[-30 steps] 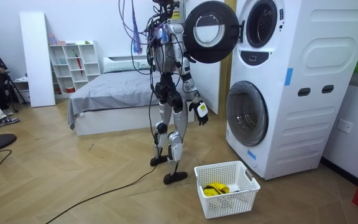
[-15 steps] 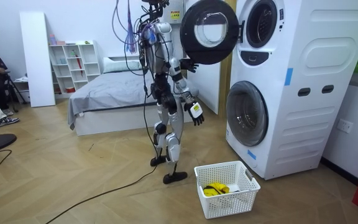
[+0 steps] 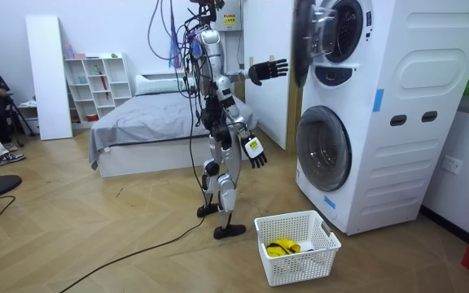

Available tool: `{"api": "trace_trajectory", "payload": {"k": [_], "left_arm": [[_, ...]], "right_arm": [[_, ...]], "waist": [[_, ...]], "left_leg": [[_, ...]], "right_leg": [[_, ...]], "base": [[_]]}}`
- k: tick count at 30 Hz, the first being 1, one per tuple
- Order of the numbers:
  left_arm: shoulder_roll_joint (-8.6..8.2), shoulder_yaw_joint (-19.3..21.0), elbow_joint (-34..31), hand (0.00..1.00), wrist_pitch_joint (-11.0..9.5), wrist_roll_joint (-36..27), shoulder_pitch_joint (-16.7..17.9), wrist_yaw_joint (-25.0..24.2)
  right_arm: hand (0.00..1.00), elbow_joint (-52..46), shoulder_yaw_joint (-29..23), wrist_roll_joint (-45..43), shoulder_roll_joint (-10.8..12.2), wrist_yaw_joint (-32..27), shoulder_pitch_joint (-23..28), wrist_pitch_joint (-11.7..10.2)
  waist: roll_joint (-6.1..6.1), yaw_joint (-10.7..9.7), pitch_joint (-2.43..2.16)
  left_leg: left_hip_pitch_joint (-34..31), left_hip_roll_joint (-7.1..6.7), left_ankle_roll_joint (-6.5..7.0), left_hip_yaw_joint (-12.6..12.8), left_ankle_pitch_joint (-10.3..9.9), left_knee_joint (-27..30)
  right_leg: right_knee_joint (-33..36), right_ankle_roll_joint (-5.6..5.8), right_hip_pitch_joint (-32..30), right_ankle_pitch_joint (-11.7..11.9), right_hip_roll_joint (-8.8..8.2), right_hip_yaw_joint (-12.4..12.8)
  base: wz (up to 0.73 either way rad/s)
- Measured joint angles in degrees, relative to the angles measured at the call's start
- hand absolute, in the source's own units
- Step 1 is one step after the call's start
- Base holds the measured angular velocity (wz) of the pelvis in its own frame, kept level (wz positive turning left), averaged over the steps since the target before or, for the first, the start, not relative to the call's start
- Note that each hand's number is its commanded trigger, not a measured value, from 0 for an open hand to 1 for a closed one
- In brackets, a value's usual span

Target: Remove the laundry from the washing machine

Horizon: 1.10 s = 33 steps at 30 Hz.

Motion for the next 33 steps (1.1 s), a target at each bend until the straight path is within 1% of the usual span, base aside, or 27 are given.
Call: {"api": "trace_trajectory", "payload": {"k": [1, 3, 6, 9, 15, 17, 19, 20, 23, 24, 25, 26, 28, 29, 31, 32, 33], "left_arm": [[0.08, -0.7, 0.3, 0.00, -0.2, 0.0, 0.0, -1.3], [0.40, -1.5, 1.2, 0.00, -0.2, 0.0, 0.2, -3.0], [1.19, -1.7, 2.8, 0.00, -0.2, 0.1, 0.2, -4.6], [1.19, -1.7, 3.0, 0.00, -0.2, 1.0, 0.5, -5.1], [1.08, -1.6, 3.7, 0.00, -0.2, 1.0, 1.3, -5.1], [1.08, -1.6, 4.9, 0.00, -0.1, 1.0, 1.5, -5.1], [1.08, -1.5, 5.3, 0.00, 0.5, 1.0, 1.8, -5.1], [1.05, -1.2, 6.0, 0.00, 0.5, 1.0, 1.9, -5.1], [0.94, 1.0, 10.3, 0.00, 0.5, 1.1, 2.9, -4.9], [1.11, 2.2, 13.3, 0.00, 0.3, 1.3, 3.7, -4.5], [1.10, 3.6, 17.1, 0.00, 0.0, 2.5, 4.3, -4.3], [1.14, 4.2, 19.3, 0.00, 0.0, 2.9, 4.5, -4.0], [1.83, 7.6, 28.8, 0.00, -0.3, 3.2, 6.2, -1.5], [1.75, 8.8, 31.7, 0.00, -0.4, 3.2, 6.6, -0.8], [1.50, 15.1, 42.8, 0.00, -0.5, 3.1, 9.1, 3.3], [1.45, 16.7, 46.0, 0.00, -0.5, 3.1, 9.3, 4.3], [1.28, 20.3, 52.7, 0.00, -0.6, 3.2, 9.5, 6.2]], "right_arm": [[0.00, -0.3, 0.1, 0.0, 0.1, 0.3, 0.0, -0.3], [0.00, -0.3, 0.1, 0.1, 0.1, 0.6, 0.1, -0.5], [0.00, -0.2, 0.6, 0.2, 0.2, 0.4, 0.2, -0.5], [0.00, -0.6, 0.6, 0.2, 0.8, 0.4, 0.2, -0.5], [0.00, -2.5, 1.6, 0.3, 0.9, 0.5, 0.6, -0.3], [0.00, -2.9, 1.6, 0.3, 0.9, 0.5, 0.6, -0.3], [0.00, -3.6, 1.6, 0.3, 0.9, 0.5, 0.7, 0.4], [0.00, -4.6, 1.6, 0.3, 0.9, 0.7, 1.0, 1.0], [0.00, -6.4, 1.5, 0.4, 0.8, 1.1, 1.7, 1.1], [0.00, -6.5, 1.3, 0.3, 0.7, 1.1, 2.0, 1.2], [0.00, -6.7, 0.3, 0.2, 0.7, 1.1, 2.5, 1.5], [0.00, -6.9, -0.4, 0.2, 0.7, 1.1, 2.9, 1.6], [0.00, -6.9, -1.7, 0.3, 0.2, 1.1, 4.1, 2.2], [0.00, -7.0, -2.4, 0.3, 0.1, 1.1, 4.5, 2.3], [0.00, -7.0, -5.3, 1.4, 0.1, 1.0, 6.3, 2.9], [0.00, -6.9, -5.4, 2.1, -0.1, 1.0, 6.8, 3.1], [0.00, -6.9, -6.1, 2.6, -0.5, 1.1, 7.9, 3.4]], "waist": [[-0.31, -0.4, 0.14], [-0.64, -0.4, 0.32], [-0.75, -0.4, 0.34], [-0.73, -0.3, 0.31], [-0.72, -0.1, 0.08], [-0.64, -0.1, -0.13], [-0.66, -0.1, -0.17], [-0.70, 0.1, -0.22], [-0.81, 0.1, -0.30], [-0.85, 0.3, -0.29], [-0.91, 0.9, -0.31], [-0.95, 1.3, -0.33], [-1.01, 2.4, -0.32], [-1.00, 2.8, -0.33], [-1.08, 3.6, -0.46], [-1.08, 3.9, -0.46], [-0.93, 4.7, -0.50]], "left_leg": [[0.3, 0.08, -0.07, 0.2, 0.0, 0.0], [0.4, 0.20, -0.20, 0.3, -0.1, 0.0], [0.4, 0.20, -0.21, 0.3, -0.1, 0.0], [0.4, 0.18, -0.21, 0.4, -0.1, 0.1], [0.1, 0.13, -0.21, 0.1, -0.1, 0.3], [0.1, 0.13, -0.21, 0.1, -0.1, 0.3], [0.2, 0.12, -0.21, 0.1, -0.1, 0.3], [0.3, 0.13, -0.21, 0.1, -0.1, 0.3], [0.5, 0.13, -0.21, 0.1, -0.1, 0.3], [0.7, 0.13, -0.21, 0.1, -0.1, 0.3], [0.8, 0.13, -0.21, 0.1, -0.1, 0.3], [0.8, 0.13, -0.21, 0.1, -0.1, 0.3], [0.7, 0.15, -0.21, 0.1, -0.1, 0.3], [0.7, 0.16, -0.21, 0.1, -0.1, 0.3], [0.8, 0.20, -0.22, 0.1, -0.1, 0.3], [0.8, 0.20, -0.23, 0.1, -0.1, 0.3], [0.7, 0.29, -0.43, 0.1, -0.3, 0.1]], "right_leg": [[-0.1, -0.12, 0.0, -0.1, 0.08, 0.0], [-0.1, -0.25, 0.0, -0.3, 0.24, 0.2], [-0.1, -0.28, -0.3, -0.5, 0.27, 0.4], [-0.1, -0.28, -0.3, -0.6, 0.31, 0.9], [-0.1, -0.27, -0.7, -0.7, 0.35, 1.2], [-0.1, -0.28, -0.8, -0.7, 0.36, 1.3], [0.0, -0.28, -0.9, -0.7, 0.38, 1.4], [0.1, -0.28, -0.7, -0.7, 0.39, 1.4], [0.0, -0.29, -0.6, -0.7, 0.38, 1.3], [0.0, -0.30, -0.6, -0.7, 0.37, 1.3], [0.1, -0.31, -0.6, -0.7, 0.38, 1.4], [0.1, -0.32, -0.6, -0.7, 0.39, 1.4], [0.1, -0.34, -0.7, -0.7, 0.38, 1.2], [0.1, -0.35, -0.7, -0.7, 0.38, 1.2], [0.1, -0.37, -0.6, -0.7, 0.43, 1.3], [0.1, -0.37, -0.7, -0.7, 0.43, 1.3], [0.0, -0.37, -0.8, -0.7, 0.54, 1.3]], "base": [[-0.12], [-0.07], [-0.04], [-0.07], [-0.03], [0.00], [0.00], [0.00], [0.00], [0.00], [-0.05], [-0.03], [0.00], [0.00], [0.00], [0.00], [0.00]]}}
